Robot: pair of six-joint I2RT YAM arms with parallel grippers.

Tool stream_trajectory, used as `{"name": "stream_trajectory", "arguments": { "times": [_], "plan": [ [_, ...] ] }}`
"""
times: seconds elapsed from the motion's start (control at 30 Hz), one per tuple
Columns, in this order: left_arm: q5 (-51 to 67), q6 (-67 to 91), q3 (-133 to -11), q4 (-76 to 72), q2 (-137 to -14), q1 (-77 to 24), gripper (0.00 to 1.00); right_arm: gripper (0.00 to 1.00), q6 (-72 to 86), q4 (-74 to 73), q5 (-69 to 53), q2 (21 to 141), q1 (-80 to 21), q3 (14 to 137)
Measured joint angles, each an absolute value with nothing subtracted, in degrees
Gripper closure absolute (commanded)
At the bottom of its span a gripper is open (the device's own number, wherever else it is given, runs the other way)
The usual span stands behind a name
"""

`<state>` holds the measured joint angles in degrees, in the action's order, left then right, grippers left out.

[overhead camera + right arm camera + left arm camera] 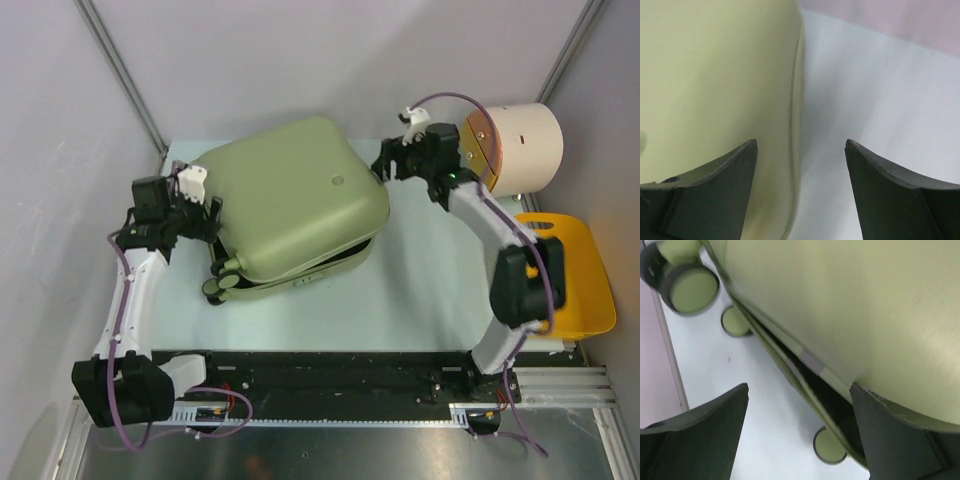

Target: Open, take out, and arrange the luggage

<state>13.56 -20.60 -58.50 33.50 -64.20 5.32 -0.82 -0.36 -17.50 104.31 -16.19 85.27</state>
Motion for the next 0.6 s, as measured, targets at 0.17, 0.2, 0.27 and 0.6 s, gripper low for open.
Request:
{"name": "stream_trajectory", "arguments": {
  "times": [0.17, 0.2, 0.27, 0.6],
  "plan": [
    [21.2, -17.5, -68.7, 32.1, -69.6, 6.2, 0.11, 0.26, 6.4, -8.4, -18.8, 85.5, -15.4, 70.3],
    [22.0, -16.8, -71.1, 32.0, -71.2, 6.2, 0.11, 0.26, 7.9, -9.7, -19.0, 82.6, -15.5, 67.4],
    [22.8, -16.2, -75.7, 31.1, -74.5, 6.3, 0.09, 0.27, 10.6, -12.4, -19.1, 78.5, -16.3, 62.2],
    [17.8, -16.0, -98.6, 28.3, -98.8, 7.2, 0.15, 0.44, 16.6, -17.5, -20.9, 76.7, -24.2, 49.1]
  ]
}}
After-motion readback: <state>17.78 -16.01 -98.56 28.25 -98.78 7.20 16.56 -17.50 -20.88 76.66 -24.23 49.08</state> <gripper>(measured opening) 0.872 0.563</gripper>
